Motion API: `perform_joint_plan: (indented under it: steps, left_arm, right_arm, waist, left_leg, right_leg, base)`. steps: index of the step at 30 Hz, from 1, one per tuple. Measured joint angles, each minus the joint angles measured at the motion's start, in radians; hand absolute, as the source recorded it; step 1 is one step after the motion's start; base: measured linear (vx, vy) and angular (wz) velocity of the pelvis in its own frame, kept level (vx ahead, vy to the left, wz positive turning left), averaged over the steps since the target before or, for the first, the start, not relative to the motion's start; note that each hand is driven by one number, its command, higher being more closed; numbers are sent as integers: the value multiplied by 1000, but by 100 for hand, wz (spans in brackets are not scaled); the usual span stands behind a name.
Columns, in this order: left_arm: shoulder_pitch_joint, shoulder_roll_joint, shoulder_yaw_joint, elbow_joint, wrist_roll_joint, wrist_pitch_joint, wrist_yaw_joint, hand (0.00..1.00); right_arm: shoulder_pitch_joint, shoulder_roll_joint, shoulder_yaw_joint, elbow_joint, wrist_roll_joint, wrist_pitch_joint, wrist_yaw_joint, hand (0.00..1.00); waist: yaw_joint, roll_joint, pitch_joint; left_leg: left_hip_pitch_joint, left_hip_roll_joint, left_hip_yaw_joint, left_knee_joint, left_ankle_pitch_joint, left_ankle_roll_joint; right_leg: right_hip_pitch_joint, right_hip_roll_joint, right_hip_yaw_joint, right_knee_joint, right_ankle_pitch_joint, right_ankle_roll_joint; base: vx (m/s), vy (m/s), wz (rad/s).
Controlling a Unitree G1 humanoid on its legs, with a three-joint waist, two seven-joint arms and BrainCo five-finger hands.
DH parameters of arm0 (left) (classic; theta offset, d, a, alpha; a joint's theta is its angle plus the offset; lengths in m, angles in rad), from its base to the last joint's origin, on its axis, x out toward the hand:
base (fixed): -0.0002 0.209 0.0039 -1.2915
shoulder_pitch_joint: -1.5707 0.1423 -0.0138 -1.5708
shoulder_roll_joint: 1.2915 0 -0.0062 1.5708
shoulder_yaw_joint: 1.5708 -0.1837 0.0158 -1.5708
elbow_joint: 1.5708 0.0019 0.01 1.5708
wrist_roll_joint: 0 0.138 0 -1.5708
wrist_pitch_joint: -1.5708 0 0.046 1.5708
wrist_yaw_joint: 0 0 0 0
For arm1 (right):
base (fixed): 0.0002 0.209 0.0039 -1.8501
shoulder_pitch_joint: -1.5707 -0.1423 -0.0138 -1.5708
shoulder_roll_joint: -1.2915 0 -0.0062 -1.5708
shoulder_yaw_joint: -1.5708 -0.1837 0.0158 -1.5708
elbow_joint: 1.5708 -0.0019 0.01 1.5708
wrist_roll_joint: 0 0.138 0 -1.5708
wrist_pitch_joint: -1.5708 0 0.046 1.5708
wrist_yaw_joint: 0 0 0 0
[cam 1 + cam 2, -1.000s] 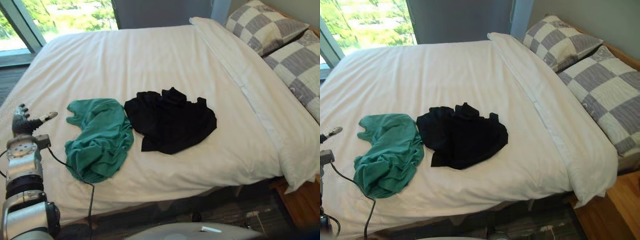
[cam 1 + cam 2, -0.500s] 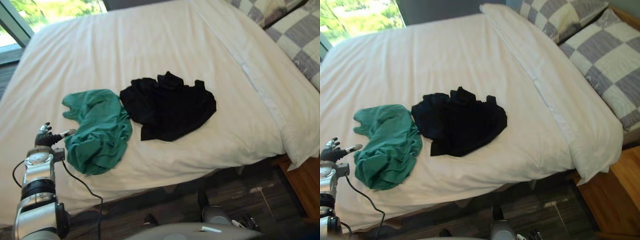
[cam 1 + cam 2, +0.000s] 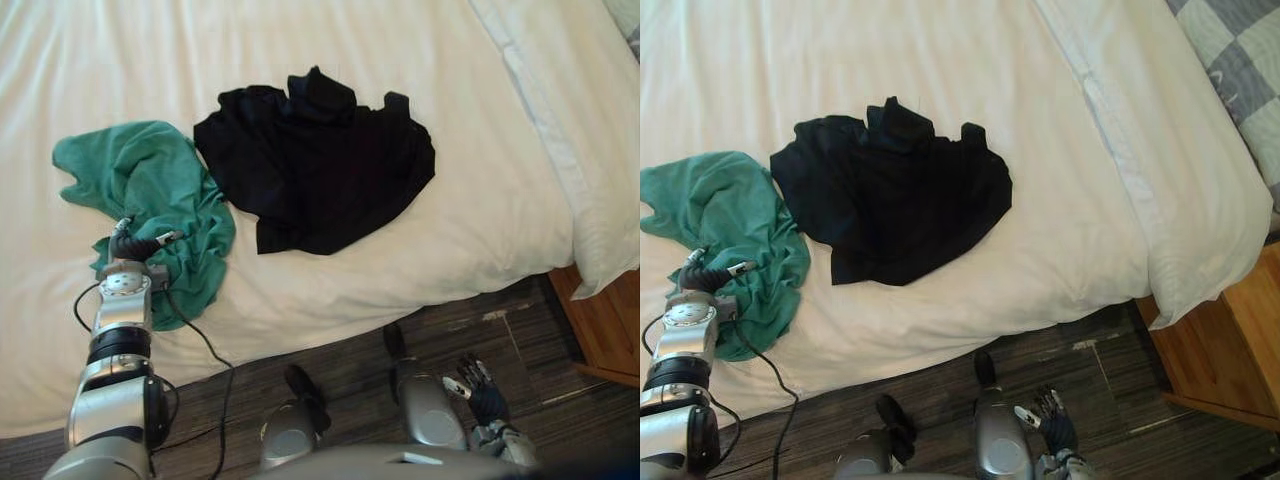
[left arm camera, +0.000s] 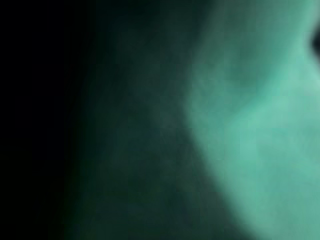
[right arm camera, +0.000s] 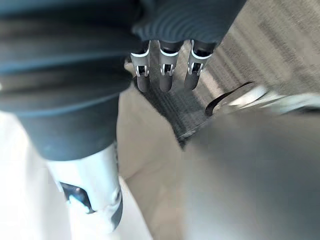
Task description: Tidy the bed and pick cloth on bed and put in laundry
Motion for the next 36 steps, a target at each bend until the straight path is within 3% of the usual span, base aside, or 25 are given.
perform_joint_plan:
  steps: [5, 10, 12, 16, 20, 22, 27, 30, 33, 36]
  left_arm:
    - [49, 3, -111, -25, 87, -64, -17, 100]
    - [220, -3, -216, -169, 59, -108, -29, 100]
    - [283, -6, -230, -212, 17, -122, -30, 100]
    - [418, -43, -253, -260, -29, -151, -53, 100]
    - [498, -73, -251, -270, -104, -154, -131, 100]
    - [534, -96, -236, -273, -137, -156, -185, 100]
    - [583, -169, -193, -273, -180, -173, -253, 100]
    - [632, -213, -176, -273, -183, -180, -285, 100]
    - [651, -250, -173, -262, -183, -189, -295, 100]
    - [676, -263, -174, -128, -178, -158, -288, 100]
  right_arm:
    - [1, 2, 43, -70, -1, -35, -39, 0]
    - [1, -8, 67, -369, -55, -76, -211, 0]
    - [1, -13, 56, -441, -102, -41, -282, 0]
    - [11, -13, -30, -449, -137, 140, -415, 0]
    - [15, -20, -143, -492, -193, 246, -492, 0]
    - [3, -68, -208, -578, -228, 285, -489, 0]
    - [-102, -206, -223, -649, -320, 339, -422, 0]
    - [-194, -253, -171, -635, -367, 375, -390, 0]
    - [-291, -297, -93, -554, -406, 419, -390, 0]
    - [-418, -309, 2, -486, -406, 464, -393, 0]
  waist:
    - [17, -7, 6]
    - [16, -17, -2]
    - [16, -26, -19]
    - [8, -36, -104]
    - [6, -35, -160]
    - [6, -31, -175]
    - [22, -38, -207]
    - [32, -31, -232]
    - [72, -34, -230]
    - [79, -58, -203]
  left_leg:
    - [14, -2, 3, 13, -15, 1]
    - [65, -17, -1, 7, -31, 2]
    - [84, -24, -6, -6, -32, 1]
    - [127, -44, -42, -39, -32, 1]
    - [155, -56, -94, -53, -32, 2]
    - [176, -60, -122, -78, -32, 2]
    - [168, -75, -179, -95, -24, 9]
    - [149, -81, -216, -100, -15, 15]
    - [141, -86, -241, -124, 6, 18]
    - [99, -87, -276, -136, 30, 21]
  right_leg:
    - [21, -5, 5, -2, -1, 4]
    - [81, -17, 4, -22, -7, 17]
    - [106, -21, 2, -44, -2, 25]
    - [178, -38, -25, -100, 1, 31]
    - [228, -53, -50, -119, -5, 40]
    - [250, -55, -70, -122, -9, 44]
    - [262, -72, -110, -123, -15, 47]
    - [261, -81, -139, -124, -16, 47]
    - [257, -83, -159, -125, -16, 47]
    - [233, -85, -191, -124, -14, 45]
  base:
    - [0, 9, -2]
    - [21, 36, -2]
    - [50, 30, 3]
    - [84, 31, 15]
    - [61, 21, 19]
    - [17, 7, 25]
    - [-44, -5, 27]
    - [-34, -14, 31]
    - [-33, -15, 25]
    - [-29, -32, 33]
